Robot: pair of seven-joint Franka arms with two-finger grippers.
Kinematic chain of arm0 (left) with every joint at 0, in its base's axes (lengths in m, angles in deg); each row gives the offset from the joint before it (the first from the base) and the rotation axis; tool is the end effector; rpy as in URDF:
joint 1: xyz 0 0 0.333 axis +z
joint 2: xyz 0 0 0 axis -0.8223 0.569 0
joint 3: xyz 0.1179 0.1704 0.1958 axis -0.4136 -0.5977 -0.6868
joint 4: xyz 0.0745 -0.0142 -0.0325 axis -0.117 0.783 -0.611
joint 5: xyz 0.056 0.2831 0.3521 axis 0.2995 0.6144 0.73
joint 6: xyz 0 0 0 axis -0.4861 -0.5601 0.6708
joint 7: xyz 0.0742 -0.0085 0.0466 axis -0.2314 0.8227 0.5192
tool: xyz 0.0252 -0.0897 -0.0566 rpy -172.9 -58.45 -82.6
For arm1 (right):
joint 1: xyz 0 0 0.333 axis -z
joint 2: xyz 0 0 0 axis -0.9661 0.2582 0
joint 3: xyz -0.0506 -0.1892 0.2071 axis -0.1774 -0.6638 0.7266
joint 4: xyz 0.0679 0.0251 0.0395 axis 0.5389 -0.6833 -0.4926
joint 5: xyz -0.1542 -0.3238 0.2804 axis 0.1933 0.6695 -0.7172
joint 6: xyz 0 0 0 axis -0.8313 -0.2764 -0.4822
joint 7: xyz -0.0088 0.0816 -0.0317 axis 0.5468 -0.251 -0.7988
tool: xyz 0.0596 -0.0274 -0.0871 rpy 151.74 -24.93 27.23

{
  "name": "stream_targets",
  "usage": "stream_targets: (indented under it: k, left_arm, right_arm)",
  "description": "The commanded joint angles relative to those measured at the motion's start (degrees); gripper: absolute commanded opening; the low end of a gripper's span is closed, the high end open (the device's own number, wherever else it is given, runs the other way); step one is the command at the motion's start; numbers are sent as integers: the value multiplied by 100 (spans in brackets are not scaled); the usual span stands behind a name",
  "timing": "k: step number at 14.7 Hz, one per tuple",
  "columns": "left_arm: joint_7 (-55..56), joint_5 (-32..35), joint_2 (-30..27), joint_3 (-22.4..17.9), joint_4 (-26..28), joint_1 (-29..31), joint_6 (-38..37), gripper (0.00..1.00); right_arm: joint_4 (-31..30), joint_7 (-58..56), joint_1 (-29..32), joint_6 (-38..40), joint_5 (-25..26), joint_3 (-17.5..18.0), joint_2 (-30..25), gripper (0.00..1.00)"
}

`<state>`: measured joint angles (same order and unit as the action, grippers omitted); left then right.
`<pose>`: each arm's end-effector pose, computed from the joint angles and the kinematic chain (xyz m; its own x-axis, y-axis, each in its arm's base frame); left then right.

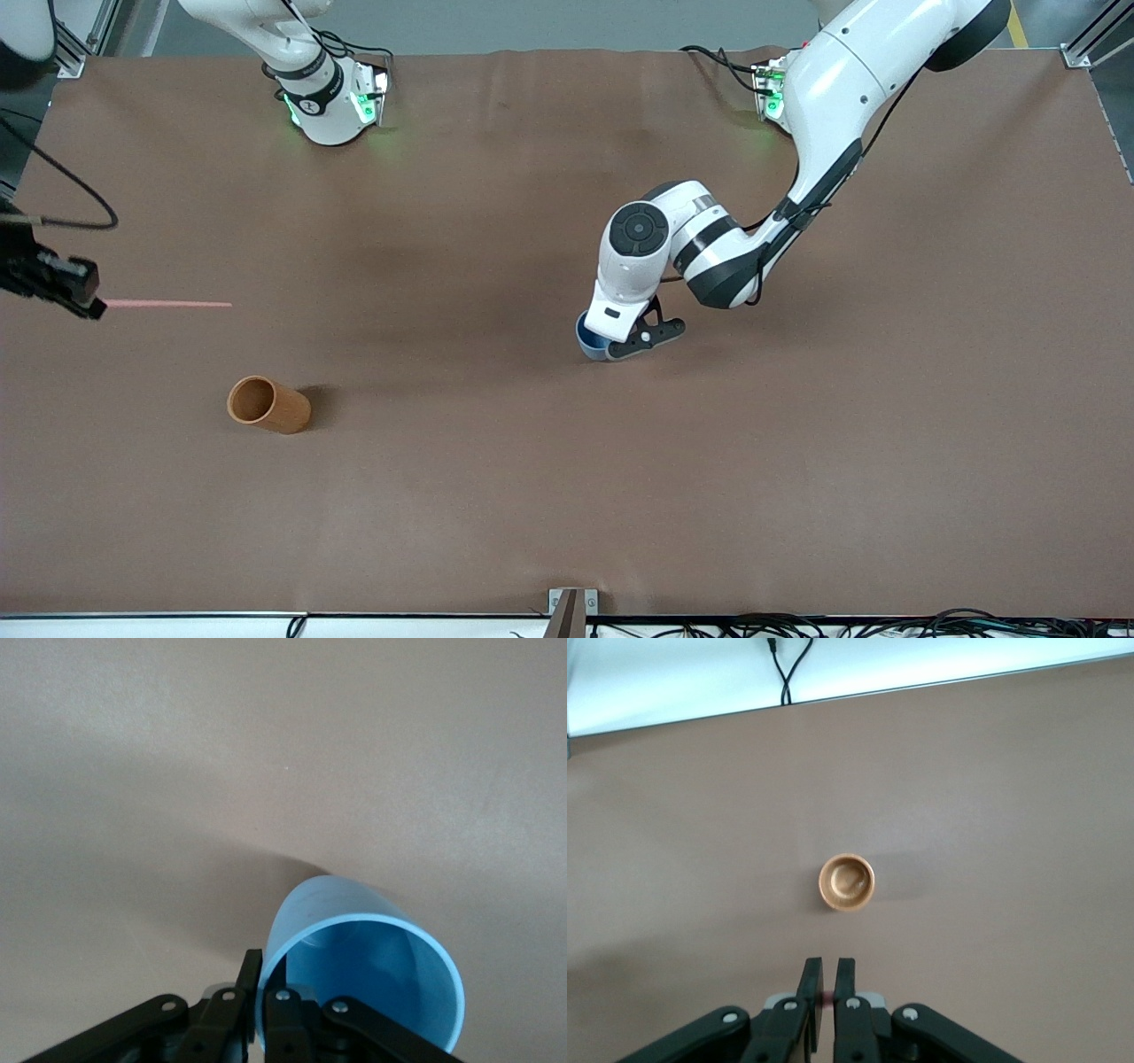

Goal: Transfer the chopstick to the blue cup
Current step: 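Lift the chopstick over the blue cup with the right gripper while the left gripper withdraws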

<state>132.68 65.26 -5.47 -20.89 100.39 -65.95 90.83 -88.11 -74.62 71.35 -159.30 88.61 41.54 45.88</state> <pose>0.5302 -0.4881 0.1997 0.9379 0.3468 -0.0062 0.3469 -0.9376 0.0239 0.6480 -0.0053 0.6097 0.9755 -0.1244 0.1815 -0.1227 -0.9922 -0.0202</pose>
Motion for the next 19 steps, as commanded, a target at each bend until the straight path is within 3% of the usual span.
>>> stream_targets:
  k: [1,4,6,7,9,10,14,19]
  left_arm:
    - [19,211,76,61,-95,35,6,2]
    - [10,247,138,61,-78,35,68,7]
    - [-7,247,156,52,-78,44,95,19]
    - [-43,247,138,52,-78,61,86,36]
    - [-35,238,42,60,-95,88,77,89]
    - [-43,247,-133,61,-87,105,25,100]
    - [-883,-295,-1072,-35,-104,342,-590,100]
    - [-3325,-1877,-2189,-1440,-95,281,-1082,100]
  right_arm:
    - [-563,-263,43,-248,41,13,-363,5]
    - [-528,-273,-105,-652,50,31,-336,6]
    - [-528,-220,-404,-845,50,31,-301,7]
    - [-520,-194,-570,-985,50,31,-292,7]
    - [-502,7,-1001,-1363,42,31,-231,5]
    - [-432,261,-1264,-1521,59,31,-144,3]
    - [112,1290,-2021,-1628,94,22,418,3]
    - [272,2782,-3039,-2418,462,22,972,3]
